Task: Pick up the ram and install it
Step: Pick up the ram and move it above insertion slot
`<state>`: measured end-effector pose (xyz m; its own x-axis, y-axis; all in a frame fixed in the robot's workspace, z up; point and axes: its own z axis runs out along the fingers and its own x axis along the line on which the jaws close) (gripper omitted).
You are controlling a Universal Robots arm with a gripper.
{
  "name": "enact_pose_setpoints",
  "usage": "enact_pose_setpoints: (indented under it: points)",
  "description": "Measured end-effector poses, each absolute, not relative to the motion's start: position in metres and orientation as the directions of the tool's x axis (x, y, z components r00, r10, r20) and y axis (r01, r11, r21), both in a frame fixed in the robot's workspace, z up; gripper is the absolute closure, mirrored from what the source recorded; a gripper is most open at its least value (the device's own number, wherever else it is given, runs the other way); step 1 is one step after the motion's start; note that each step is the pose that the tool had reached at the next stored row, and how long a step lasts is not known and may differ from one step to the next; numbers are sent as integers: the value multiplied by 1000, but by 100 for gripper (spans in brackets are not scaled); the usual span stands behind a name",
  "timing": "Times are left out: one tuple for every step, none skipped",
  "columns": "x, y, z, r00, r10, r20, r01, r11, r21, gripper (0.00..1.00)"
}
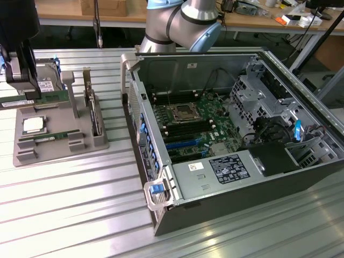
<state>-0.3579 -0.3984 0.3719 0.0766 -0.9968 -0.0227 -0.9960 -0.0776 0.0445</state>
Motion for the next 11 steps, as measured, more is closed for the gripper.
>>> enact_pose_setpoints:
  points:
    - [-358,-398,374,77,-997,-23,-996,-78,45,88]
    - [-358,-398,377,77,-997,-23,-996,-78,45,88]
    - [-358,-398,380,77,-997,-23,-996,-78,45,88]
    - [-358,-398,381,77,-997,-23,-996,-78,45,88]
    - [-358,-398,382,77,-997,-23,-996,-78,45,88]
    - [-358,-398,384,77,-997,-23,-996,-78,45,88]
    - [-358,-398,385,77,-997,-23,-996,-78,44,88]
    - [-358,-398,387,77,-997,-23,-996,-78,45,88]
    - [-358,-398,388,77,-997,-23,-996,-78,45,88]
    - [-358,-398,390,77,-997,-23,-996,-78,45,88]
    - [-358,-398,391,77,-997,-23,-996,-78,44,88]
